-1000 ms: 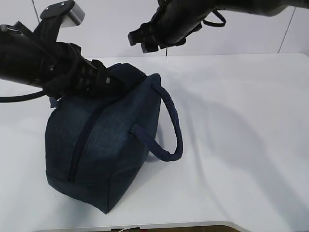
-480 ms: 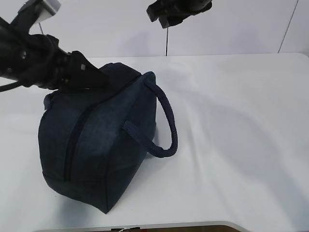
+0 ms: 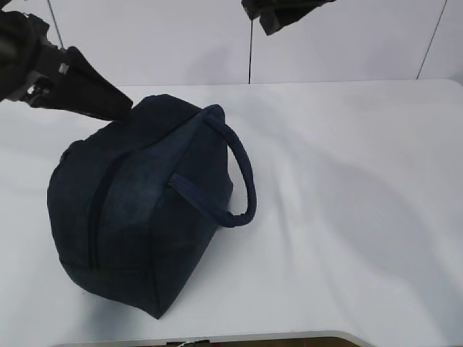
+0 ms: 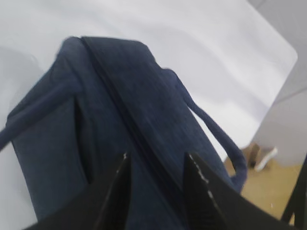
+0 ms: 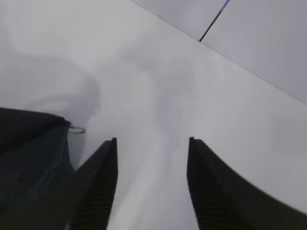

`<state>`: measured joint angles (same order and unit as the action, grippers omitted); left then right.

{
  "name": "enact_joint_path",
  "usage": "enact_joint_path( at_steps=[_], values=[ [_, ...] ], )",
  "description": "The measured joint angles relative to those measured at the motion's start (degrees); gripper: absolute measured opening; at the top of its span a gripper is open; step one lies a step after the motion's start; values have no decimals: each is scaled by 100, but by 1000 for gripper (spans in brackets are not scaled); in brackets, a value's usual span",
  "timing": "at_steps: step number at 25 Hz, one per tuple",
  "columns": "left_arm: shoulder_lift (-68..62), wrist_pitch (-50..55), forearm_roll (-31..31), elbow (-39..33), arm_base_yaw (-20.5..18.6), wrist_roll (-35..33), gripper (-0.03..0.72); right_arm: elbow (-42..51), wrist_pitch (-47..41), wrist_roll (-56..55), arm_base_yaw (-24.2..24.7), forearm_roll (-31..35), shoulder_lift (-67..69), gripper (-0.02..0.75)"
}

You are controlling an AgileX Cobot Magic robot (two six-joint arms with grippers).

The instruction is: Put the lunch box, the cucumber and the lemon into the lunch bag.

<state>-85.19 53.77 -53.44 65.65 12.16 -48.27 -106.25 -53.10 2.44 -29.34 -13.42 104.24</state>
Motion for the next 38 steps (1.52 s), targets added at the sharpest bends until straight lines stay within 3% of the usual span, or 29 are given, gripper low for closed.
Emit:
enact_joint_path(
  at_steps=[6,14,23,30,38],
  values=[
    [0,964,1347,699,0,1094,264,-107,-645,5,0,12,0,387],
    [22,1618,2489,1433,0,2412,264,-586,-1723,5,0,55,0,387],
    [423,1710,3527,1582,0,3987,258,-859,-1870,5,0,505,-121,387],
    [1008,1755,3779,1516,0,4319,257,-816,-1883,5,0,632,-626,387],
    [2213,1789,3829,934,0,4333,256,-66,-1917,5,0,998,-1835,387]
  ],
)
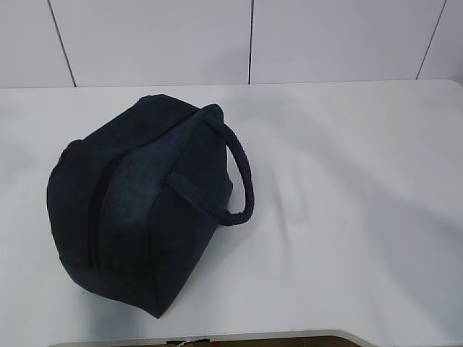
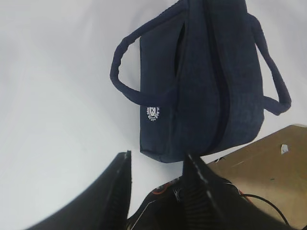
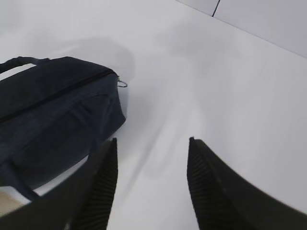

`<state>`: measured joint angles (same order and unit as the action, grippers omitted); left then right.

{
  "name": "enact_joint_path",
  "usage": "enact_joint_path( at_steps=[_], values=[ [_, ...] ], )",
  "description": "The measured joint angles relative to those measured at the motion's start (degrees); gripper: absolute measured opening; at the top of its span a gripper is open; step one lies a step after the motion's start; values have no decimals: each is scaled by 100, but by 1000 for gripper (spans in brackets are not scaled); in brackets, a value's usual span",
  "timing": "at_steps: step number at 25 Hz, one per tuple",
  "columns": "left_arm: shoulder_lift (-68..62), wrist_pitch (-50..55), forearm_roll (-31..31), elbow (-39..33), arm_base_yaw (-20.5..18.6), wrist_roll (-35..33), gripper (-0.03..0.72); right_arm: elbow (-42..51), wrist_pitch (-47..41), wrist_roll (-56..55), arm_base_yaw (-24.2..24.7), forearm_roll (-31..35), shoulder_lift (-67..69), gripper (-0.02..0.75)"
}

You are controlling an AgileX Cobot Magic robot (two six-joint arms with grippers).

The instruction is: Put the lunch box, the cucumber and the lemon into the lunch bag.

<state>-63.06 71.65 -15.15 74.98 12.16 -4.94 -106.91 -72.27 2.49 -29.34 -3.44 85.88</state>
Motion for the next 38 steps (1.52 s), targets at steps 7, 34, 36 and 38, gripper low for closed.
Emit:
enact_joint_path(
  at_steps=[7,34,36,38],
  values=[
    [978,15,0,-311,0,0,255,827,-14,-10,0,480,-1023,387],
    [4614,132,-160,-1642,0,4,237,4875,-58,21,0,-135,-5966,387],
    [4801,132,-173,-1725,0,4,237,5115,-58,26,0,-135,-6216,387],
    [4992,132,-184,-1849,0,-8,238,5370,-58,26,0,-135,-6443,387]
  ],
)
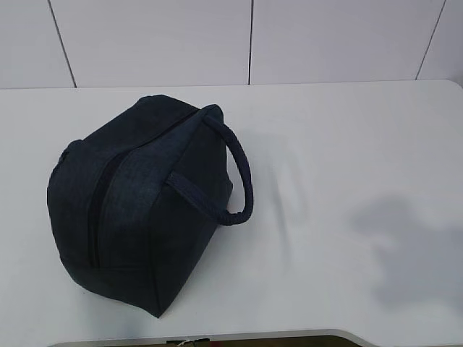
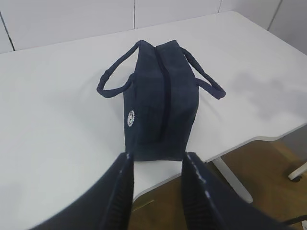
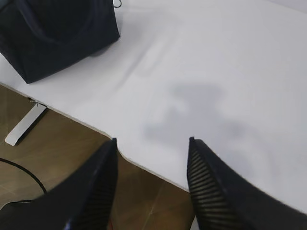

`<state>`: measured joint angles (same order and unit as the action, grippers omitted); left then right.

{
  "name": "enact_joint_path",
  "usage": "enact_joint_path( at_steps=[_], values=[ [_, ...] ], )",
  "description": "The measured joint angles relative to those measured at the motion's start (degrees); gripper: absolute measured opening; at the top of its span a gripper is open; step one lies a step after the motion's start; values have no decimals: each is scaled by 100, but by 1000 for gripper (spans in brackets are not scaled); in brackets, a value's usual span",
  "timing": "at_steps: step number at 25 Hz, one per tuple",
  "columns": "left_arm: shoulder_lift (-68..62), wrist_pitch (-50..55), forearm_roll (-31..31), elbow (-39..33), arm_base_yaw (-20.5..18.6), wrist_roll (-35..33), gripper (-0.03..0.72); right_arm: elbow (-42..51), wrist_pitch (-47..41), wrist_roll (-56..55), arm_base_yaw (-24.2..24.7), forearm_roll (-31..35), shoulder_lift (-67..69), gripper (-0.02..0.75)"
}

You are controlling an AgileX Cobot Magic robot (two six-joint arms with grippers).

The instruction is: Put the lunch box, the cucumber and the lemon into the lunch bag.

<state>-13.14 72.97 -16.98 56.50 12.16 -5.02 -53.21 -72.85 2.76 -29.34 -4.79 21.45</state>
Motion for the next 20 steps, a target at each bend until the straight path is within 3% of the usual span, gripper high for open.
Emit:
enact_joint_path(
  at_steps=[10,20],
  values=[
    [940,0,-219,-616,0,-500,239,1404,352,9,0,0,-1361,387],
    [1255,-34,137,-1669,0,-598,239,2298,456,9,0,-21,-2235,387]
  ],
)
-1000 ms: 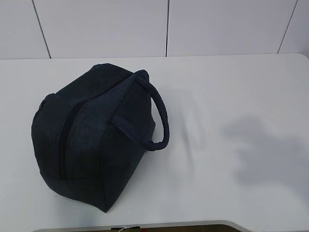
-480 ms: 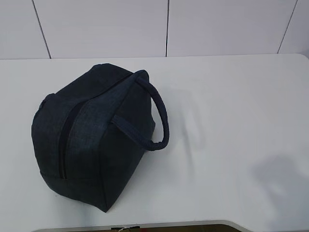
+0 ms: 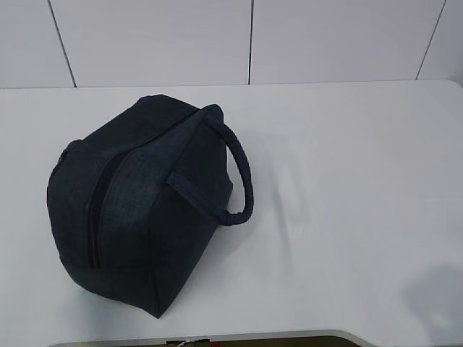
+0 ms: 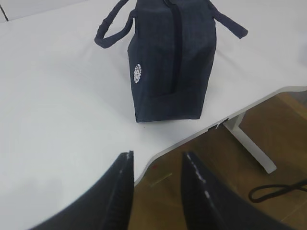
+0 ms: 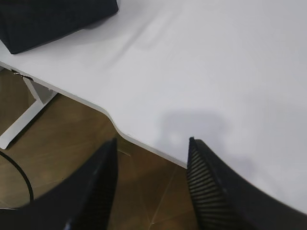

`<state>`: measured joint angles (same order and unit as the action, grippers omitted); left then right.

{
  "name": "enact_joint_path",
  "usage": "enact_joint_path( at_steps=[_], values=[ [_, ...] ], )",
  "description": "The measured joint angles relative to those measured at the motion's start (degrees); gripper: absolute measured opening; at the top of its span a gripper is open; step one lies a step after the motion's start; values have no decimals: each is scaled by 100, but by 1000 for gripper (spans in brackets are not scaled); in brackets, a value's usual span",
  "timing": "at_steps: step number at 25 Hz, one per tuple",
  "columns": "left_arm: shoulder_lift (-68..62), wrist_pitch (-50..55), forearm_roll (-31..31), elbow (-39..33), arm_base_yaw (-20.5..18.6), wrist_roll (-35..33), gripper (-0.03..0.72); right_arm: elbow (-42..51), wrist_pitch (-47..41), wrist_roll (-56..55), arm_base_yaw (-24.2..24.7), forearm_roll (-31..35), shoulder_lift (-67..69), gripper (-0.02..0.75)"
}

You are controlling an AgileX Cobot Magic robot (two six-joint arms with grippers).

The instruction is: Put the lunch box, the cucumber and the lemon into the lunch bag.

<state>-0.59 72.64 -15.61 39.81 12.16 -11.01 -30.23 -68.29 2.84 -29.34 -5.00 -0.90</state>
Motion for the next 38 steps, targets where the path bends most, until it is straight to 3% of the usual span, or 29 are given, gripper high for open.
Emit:
enact_joint_path(
  at_steps=[11,24,27,30,35,38],
  values=[
    [0,-809,28,-1043,0,0,239,135,218,20,0,-110,0,387],
    [0,-858,60,-1085,0,0,239,146,277,29,0,-115,0,387],
    [0,-858,117,-1085,-156,0,239,146,277,29,66,-124,0,387],
    [0,-858,148,-1085,-493,0,239,146,287,29,473,-129,0,387],
    [0,-858,161,-1085,-1212,0,239,156,289,29,1644,-137,0,387],
    [0,-858,138,-1085,-1522,0,239,156,289,29,2027,-142,0,387]
  ],
)
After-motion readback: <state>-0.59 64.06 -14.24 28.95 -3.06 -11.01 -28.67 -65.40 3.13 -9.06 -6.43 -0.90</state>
